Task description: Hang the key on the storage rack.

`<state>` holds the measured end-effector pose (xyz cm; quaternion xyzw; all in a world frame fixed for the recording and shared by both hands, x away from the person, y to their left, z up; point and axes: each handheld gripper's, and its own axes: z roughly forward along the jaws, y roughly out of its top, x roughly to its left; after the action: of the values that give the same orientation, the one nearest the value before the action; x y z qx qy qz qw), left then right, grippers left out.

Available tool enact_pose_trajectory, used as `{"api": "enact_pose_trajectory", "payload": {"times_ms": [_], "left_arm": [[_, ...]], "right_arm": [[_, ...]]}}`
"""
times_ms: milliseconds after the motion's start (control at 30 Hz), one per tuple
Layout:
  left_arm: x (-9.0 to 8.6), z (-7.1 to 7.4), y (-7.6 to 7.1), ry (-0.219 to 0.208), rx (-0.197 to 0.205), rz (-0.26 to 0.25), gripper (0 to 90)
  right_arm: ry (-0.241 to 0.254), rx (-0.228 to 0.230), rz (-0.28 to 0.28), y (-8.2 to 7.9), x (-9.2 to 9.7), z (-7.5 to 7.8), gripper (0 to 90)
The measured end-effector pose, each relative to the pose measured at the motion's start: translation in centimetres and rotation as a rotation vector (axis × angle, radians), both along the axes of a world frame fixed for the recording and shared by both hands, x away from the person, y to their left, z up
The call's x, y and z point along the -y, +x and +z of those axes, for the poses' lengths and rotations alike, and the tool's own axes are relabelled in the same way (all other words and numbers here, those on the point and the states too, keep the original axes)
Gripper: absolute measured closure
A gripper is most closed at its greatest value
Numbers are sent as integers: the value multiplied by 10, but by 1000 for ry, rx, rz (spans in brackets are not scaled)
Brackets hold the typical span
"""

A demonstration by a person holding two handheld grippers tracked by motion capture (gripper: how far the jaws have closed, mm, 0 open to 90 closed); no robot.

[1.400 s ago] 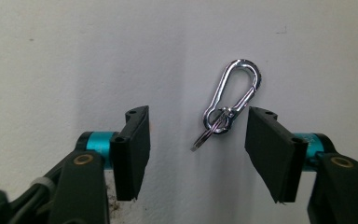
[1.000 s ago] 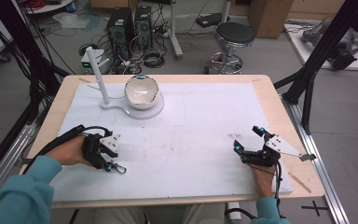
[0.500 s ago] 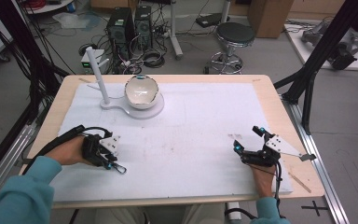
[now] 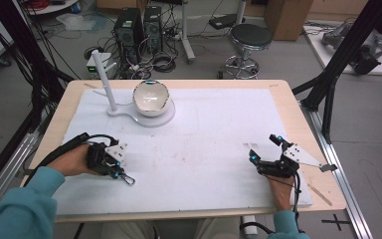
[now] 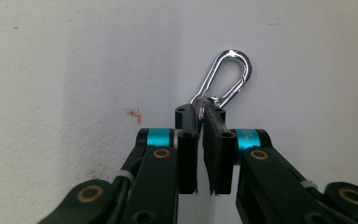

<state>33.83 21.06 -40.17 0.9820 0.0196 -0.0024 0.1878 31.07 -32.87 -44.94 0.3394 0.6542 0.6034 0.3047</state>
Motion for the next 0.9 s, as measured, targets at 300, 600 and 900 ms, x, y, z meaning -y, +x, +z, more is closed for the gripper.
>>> {"api": "enact_pose_trajectory", "payload": {"times_ms": [300, 600, 900], "left_arm": [[-1, 0, 0, -6, 4, 17, 862], [-2, 0, 0, -23, -3, 34, 882], [-7, 1, 2, -84, 1, 66, 885]], "right_arm": [[3, -1, 0, 0, 0, 0, 6], [0, 1, 1, 0, 0, 0, 7], [3, -1, 0, 0, 0, 0, 6]]}}
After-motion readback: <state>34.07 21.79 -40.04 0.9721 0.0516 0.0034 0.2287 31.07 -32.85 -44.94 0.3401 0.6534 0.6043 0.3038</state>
